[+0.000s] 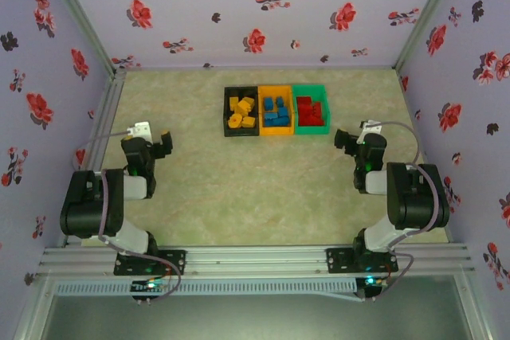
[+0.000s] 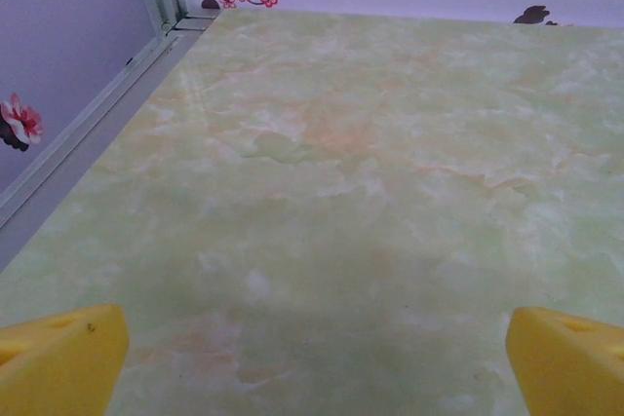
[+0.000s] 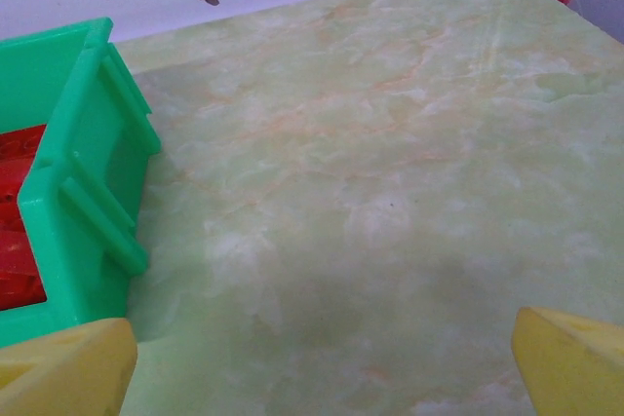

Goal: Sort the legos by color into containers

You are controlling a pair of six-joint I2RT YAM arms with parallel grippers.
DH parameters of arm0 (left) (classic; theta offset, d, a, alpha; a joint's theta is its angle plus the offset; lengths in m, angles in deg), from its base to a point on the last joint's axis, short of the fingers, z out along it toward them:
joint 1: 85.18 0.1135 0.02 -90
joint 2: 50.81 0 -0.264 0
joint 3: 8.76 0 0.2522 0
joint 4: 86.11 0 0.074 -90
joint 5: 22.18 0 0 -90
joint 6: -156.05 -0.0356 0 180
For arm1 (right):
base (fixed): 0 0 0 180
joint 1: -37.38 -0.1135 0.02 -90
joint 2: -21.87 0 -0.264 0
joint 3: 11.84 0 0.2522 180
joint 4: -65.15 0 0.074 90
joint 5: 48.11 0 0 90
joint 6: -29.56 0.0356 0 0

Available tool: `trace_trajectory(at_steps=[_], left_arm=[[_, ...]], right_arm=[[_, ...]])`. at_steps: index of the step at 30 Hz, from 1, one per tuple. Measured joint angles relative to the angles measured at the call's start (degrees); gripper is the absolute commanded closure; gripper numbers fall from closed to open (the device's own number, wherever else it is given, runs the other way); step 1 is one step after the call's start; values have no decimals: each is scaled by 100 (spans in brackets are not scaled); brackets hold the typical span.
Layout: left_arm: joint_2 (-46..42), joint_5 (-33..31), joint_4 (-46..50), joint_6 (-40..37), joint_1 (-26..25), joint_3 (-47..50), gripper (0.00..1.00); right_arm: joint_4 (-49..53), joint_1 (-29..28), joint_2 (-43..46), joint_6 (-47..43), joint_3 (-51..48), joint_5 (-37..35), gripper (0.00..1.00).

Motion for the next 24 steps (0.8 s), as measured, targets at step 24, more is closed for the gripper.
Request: trace_trajectory(at_steps=[24], left_arm=[[0, -48, 20, 0, 0, 0, 0]], right_arm=[[76, -50, 0, -2, 2, -39, 1]])
